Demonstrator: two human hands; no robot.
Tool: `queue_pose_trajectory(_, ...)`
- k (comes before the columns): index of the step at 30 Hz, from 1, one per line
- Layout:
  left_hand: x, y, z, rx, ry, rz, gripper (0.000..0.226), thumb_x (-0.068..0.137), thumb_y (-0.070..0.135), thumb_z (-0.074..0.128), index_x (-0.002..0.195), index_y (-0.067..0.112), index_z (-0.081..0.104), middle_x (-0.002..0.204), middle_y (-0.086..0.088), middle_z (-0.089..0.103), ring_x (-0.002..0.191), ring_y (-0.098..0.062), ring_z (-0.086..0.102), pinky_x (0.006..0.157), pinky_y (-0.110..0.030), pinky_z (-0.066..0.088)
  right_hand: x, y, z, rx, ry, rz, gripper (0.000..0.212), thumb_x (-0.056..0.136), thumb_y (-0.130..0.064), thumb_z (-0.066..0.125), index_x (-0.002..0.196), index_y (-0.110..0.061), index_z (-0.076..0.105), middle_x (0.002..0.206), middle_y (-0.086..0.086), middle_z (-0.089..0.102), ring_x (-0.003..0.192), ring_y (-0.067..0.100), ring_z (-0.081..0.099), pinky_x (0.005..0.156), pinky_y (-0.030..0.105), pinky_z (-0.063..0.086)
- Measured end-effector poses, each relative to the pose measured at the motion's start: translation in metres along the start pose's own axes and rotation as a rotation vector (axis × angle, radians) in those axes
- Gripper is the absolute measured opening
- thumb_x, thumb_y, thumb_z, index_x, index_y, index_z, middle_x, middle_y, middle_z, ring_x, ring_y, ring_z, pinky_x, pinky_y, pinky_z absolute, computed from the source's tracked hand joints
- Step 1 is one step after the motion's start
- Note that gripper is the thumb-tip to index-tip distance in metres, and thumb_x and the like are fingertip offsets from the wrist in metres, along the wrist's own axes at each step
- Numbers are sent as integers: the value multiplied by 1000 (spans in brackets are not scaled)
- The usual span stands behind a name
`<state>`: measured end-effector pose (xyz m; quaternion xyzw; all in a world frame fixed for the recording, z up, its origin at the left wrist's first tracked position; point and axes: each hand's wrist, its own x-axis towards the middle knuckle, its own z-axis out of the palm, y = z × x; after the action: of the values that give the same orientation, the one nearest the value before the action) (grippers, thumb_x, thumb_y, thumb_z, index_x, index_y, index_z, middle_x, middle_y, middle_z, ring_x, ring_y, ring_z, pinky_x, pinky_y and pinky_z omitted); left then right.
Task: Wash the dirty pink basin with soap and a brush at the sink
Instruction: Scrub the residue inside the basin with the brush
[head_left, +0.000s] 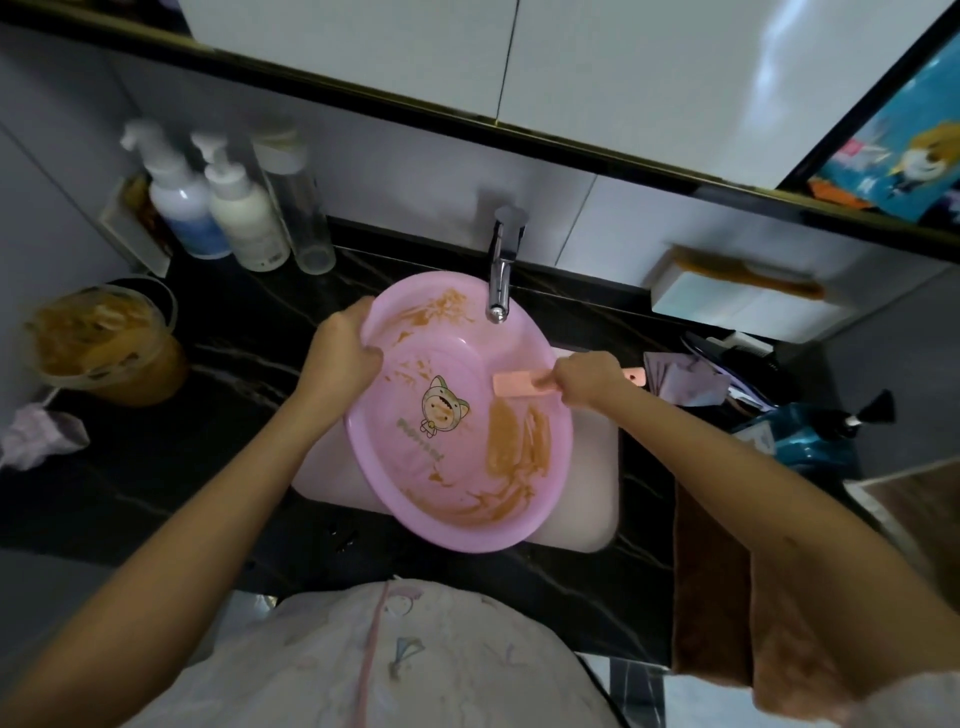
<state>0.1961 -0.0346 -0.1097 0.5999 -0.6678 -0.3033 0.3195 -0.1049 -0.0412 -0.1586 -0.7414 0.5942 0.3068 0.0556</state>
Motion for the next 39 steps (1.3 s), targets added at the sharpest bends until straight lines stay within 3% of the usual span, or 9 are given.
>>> queue_pose_trajectory(2, -3, -1, 0, -3, 23, 12, 55, 73, -14, 48, 121, 10, 59, 102, -10, 66, 91, -20, 61, 73, -22, 43, -1, -4, 5, 117, -124, -5, 37, 91, -38, 52, 122, -20, 59, 102, 1, 64, 94, 23, 62, 77, 31, 49)
queue_pose_trajectory(7, -7, 1, 2, -30, 44, 39, 56, 72, -15, 46, 120, 10, 59, 101, -9, 66, 89, -18, 59, 75, -22, 44, -5, 3, 0, 8, 84, -24, 44, 94, -23, 49, 136, -35, 45, 102, 3, 62, 95, 26, 63, 70, 30, 46)
queue_pose_trajectory(11, -7, 3, 2, -34, 47, 32, 57, 72, -15, 46, 121, 11, 59, 100, -7, 65, 88, -16, 58, 75, -22, 44, -5, 1, 3, 95, -110, 17, 35, 93, -39, 51, 123, -21, 57, 106, 1, 64, 95, 22, 61, 73, 29, 45)
queue_pose_trajectory(14, -7, 4, 2, -42, 44, 34, 58, 72, -16, 46, 122, 11, 58, 99, -3, 63, 89, -14, 57, 76, -19, 43, -4, 5, 4, 34, 60, 36, 39, 92, -32, 53, 131, -34, 51, 103, 2, 64, 93, 24, 63, 67, 28, 46)
queue_pose_trajectory(18, -6, 4, 1, -27, 46, 32, 58, 72, -16, 46, 122, 10, 58, 98, -1, 61, 89, -13, 56, 69, -6, 38, -5, 3, 6, 128, -156, -13, 40, 94, -42, 51, 131, -29, 53, 120, 1, 60, 109, 26, 58, 76, 28, 40)
queue_pose_trajectory(29, -7, 0, 2, -18, 34, 33, 57, 73, -15, 48, 124, 9, 57, 104, -9, 65, 91, -17, 59, 78, -24, 45, -4, 10, 3, 63, -18, 68, 35, 96, -43, 45, 126, -30, 56, 108, 2, 63, 98, 25, 63, 75, 29, 49)
queue_pose_trajectory(33, -8, -1, 1, -25, 36, 25, 56, 74, -14, 48, 123, 10, 57, 103, -8, 64, 90, -17, 59, 76, -23, 45, -6, 6, -3, 148, -237, 15, 44, 93, -47, 50, 129, -23, 55, 114, 2, 62, 102, 26, 59, 84, 33, 48)
queue_pose_trajectory(37, -8, 2, 3, -22, 46, 28, 57, 73, -15, 47, 124, 8, 57, 102, -6, 63, 90, -16, 57, 75, -22, 44, -7, 3, 8, 43, 20, 13, 39, 96, -32, 49, 134, -33, 48, 104, 4, 62, 94, 25, 63, 77, 31, 51)
queue_pose_trajectory(39, -7, 1, 4, -16, 45, 24, 56, 73, -15, 48, 124, 8, 57, 103, -8, 64, 90, -18, 58, 75, -23, 45, -15, -7, 19, 184, -148, -22, 41, 96, -31, 47, 137, -30, 46, 106, 5, 59, 97, 27, 61, 79, 32, 48)
